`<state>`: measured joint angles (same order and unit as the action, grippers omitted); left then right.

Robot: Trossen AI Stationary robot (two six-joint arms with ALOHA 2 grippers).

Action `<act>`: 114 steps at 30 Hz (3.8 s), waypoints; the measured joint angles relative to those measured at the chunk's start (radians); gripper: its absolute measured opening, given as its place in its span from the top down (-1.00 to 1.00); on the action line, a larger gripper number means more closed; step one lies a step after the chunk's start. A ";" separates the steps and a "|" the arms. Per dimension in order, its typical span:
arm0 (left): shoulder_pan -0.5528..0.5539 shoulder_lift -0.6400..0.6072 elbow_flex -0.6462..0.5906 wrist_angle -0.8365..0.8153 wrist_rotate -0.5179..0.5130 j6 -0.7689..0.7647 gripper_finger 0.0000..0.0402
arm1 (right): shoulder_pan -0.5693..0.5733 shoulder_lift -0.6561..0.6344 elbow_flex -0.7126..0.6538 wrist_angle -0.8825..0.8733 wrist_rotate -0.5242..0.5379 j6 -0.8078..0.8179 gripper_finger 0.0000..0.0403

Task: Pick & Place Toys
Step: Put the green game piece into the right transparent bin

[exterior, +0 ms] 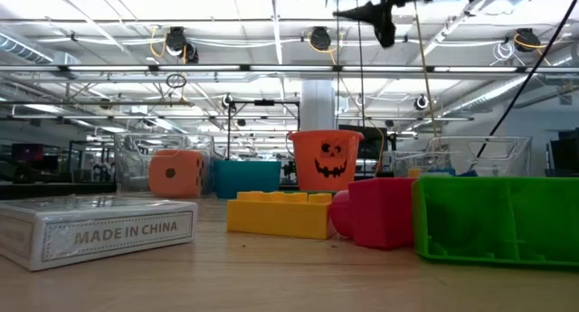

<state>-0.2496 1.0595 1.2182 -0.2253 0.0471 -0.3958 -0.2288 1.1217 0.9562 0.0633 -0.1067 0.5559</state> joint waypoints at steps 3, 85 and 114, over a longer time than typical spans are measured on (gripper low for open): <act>-0.014 0.000 0.000 0.002 0.001 -0.001 -0.05 | 0.075 0.001 0.000 0.094 0.000 0.056 0.06; -0.047 0.001 0.000 0.008 0.005 0.024 -0.05 | 0.639 0.290 -0.017 -0.767 0.392 0.217 0.22; -0.047 0.001 0.000 -0.010 0.004 0.021 -0.05 | 0.640 0.295 -0.153 -0.632 0.339 0.321 0.27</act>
<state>-0.2962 1.0603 1.2182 -0.2358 0.0513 -0.3752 0.4114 1.4166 0.8032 -0.5682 0.2319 0.8770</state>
